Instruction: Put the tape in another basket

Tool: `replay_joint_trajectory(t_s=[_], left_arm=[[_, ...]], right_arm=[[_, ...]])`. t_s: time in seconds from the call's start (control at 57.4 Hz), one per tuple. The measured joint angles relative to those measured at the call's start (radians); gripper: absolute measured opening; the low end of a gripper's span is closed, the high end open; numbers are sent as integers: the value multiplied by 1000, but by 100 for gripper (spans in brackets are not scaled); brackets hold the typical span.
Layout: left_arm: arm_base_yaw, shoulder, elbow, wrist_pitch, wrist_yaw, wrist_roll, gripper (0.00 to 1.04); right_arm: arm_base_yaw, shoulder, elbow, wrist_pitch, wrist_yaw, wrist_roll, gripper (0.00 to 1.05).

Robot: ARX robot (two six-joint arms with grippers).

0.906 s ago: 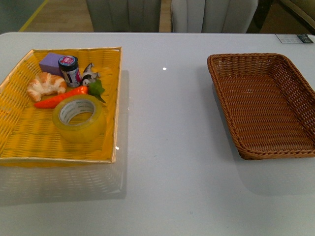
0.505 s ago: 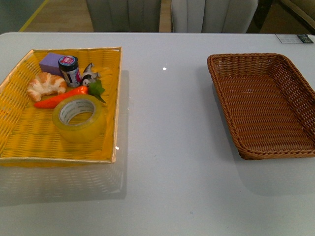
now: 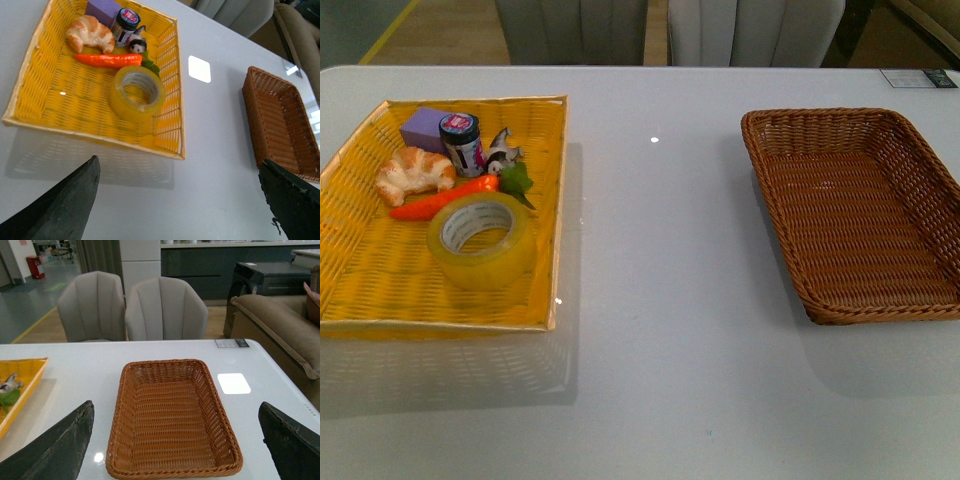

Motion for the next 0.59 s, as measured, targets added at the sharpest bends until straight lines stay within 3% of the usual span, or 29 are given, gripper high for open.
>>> replay_joint_trajectory(t_s=[0.174,0.313,0.592], left_arm=[[-45,436,97,383,-74,30,96],[-76,812,208,594,-120,89,96],[-103,1363,425,703,-183,106,96]], right_arm=[[0,0,0,0,0,0,96],[0,0,0,0,0,0,96],[0,0,0,0,0,0,96]])
